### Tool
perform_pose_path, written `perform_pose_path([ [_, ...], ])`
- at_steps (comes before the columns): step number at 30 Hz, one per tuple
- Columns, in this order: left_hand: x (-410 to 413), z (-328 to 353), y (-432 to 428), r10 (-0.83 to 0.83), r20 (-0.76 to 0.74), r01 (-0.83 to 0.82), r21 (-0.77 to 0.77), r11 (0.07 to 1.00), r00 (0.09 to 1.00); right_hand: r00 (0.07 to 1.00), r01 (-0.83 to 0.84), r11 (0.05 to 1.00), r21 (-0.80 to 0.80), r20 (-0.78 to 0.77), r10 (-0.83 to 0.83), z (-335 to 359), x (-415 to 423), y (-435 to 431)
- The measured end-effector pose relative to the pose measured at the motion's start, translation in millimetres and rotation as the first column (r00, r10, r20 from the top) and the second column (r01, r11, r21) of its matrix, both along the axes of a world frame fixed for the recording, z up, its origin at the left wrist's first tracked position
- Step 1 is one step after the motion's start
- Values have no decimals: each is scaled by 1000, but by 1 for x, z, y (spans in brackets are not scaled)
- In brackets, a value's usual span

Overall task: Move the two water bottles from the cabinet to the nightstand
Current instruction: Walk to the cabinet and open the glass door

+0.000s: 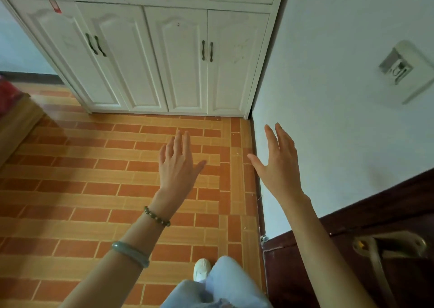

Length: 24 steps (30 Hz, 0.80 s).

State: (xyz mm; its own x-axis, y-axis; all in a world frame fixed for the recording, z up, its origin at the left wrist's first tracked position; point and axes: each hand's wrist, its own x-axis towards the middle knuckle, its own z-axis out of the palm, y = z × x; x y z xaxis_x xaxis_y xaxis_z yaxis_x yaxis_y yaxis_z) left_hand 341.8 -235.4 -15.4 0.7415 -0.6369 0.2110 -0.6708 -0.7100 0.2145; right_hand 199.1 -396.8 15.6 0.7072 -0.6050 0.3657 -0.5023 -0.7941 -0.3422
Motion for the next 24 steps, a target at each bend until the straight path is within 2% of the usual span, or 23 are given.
perform_pose_path([
  [11,120,-1,-138,-82,-10,82,24,996,997,999,27,999,39,46,-29,-6,117,-135],
  [19,217,12,-253,-62,18,61,28,998,998,999,-30,995,95,36,26,-3,221,-245],
  [24,260,13,-296,-35,-1,35,35,999,999,999,-50,991,124,24,48,-1,270,-292],
])
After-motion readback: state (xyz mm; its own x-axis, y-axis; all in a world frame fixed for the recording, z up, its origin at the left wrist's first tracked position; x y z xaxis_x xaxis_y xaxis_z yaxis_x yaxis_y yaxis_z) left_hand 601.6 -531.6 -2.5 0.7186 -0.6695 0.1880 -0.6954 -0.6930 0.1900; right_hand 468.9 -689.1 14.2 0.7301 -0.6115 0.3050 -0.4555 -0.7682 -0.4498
